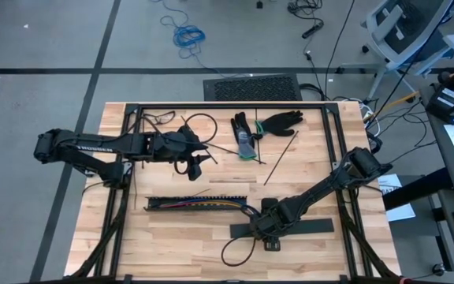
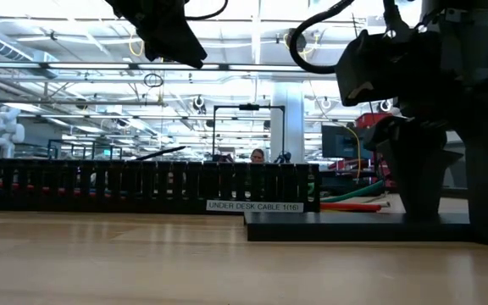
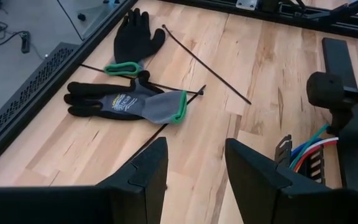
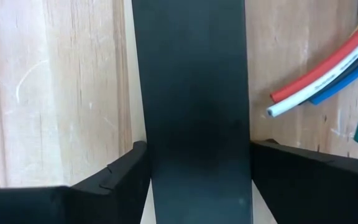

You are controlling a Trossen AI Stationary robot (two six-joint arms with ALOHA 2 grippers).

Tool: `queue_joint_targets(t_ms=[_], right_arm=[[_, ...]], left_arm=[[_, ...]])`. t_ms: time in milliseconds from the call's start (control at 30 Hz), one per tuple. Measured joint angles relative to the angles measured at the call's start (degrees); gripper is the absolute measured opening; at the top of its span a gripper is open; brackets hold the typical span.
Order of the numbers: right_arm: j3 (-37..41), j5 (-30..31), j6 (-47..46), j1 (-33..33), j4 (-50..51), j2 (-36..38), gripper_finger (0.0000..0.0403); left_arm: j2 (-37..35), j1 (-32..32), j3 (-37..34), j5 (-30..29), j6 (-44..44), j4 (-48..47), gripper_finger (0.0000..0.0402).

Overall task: Ziptie cables
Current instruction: Close the black cable duct

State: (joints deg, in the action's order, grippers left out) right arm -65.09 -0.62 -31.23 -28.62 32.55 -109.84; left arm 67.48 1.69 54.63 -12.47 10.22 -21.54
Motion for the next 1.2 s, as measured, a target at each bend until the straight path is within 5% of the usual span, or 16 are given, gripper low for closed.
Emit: queue_joint_targets(t_ms=[1200], right_arm=[[-0.3, 5.4, 1.2, 4.0, 7.2, 11.8, 0.0237]], left_arm=[[0.0, 0.1, 0.0, -3.5, -3.2, -3.2, 0.0157]])
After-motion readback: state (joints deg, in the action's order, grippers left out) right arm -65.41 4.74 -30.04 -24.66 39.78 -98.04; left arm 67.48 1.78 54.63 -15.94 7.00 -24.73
